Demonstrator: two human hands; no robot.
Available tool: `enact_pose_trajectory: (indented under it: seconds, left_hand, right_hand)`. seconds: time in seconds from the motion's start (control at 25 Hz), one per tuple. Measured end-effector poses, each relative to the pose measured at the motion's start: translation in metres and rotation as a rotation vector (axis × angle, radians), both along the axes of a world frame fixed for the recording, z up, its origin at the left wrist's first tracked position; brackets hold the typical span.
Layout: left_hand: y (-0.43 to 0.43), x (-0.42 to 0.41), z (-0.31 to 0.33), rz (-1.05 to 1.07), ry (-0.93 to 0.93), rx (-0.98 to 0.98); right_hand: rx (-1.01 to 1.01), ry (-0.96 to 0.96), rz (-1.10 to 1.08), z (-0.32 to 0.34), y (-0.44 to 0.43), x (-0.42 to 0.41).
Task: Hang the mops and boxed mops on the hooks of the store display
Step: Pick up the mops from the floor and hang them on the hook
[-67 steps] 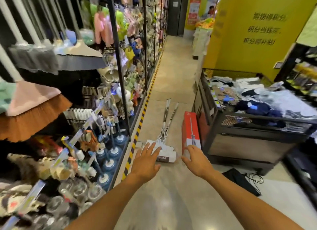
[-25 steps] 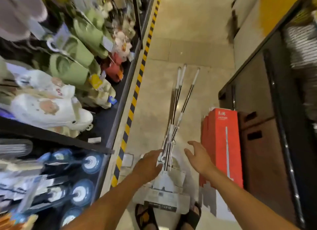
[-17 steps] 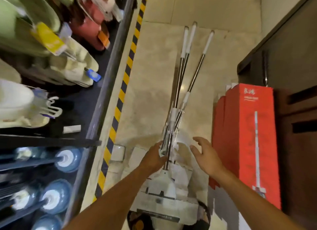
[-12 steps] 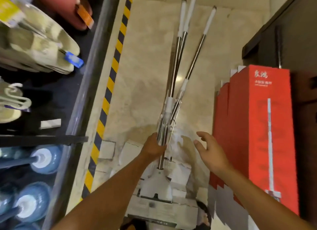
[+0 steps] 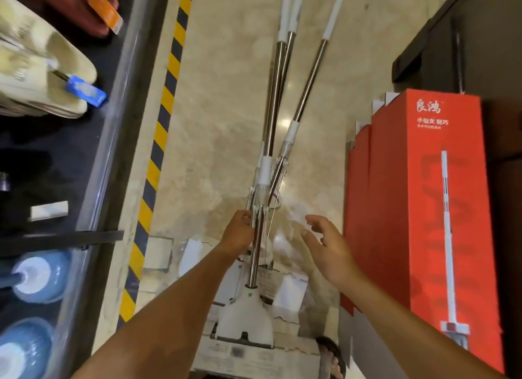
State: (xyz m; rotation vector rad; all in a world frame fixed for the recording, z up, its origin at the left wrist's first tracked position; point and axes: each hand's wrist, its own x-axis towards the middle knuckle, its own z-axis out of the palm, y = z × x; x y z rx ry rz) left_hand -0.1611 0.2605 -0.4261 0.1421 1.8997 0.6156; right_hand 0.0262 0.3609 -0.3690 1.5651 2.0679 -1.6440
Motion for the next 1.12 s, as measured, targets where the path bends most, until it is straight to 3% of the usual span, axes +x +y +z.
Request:
enact_pose_trajectory:
  seconds: [0.08, 0.24, 0.48, 0.64, 0.8, 1.0, 1.12]
  left_hand:
    - [0.002, -0.003, 0.004, 0.013, -0.084, -0.045]
    - [0.005, -0.005, -0.002, 0.035, -0.08, -0.078]
    - [-0.016, 0.005, 0.009, 0.043, -0.125, 0.009]
    - [-0.048, 0.022, 0.005, 0.023, -0.221, 0.091]
    - [-0.06, 0.032, 0.026, 0.05, -0.223, 0.072]
    - [-0.054, 0.024, 0.088, 0.078, -0.26, 0.01]
    - [-0.041, 0.001, 0.121, 0.176, -0.262, 0.104]
  right_hand:
    - [-0.004, -0.014, -0.009, 0.004, 0.001, -0.007]
    - [0.017, -0.008, 0.077, 0.005, 0.005, -0.019]
    - [-0.012, -0.005, 0.111, 0.013, -0.001, -0.028]
    - [-0.187, 0.062, -0.119, 0.036, 0.003, -0.051]
    - [-0.524, 0.235, -0.43, 0.062, 0.009, -0.077]
    - [-0.555, 0.256, -0.482, 0.08, -0.009, -0.077]
    - [-0.588, 0.238, -0.507, 0.099, -0.022, -0.071]
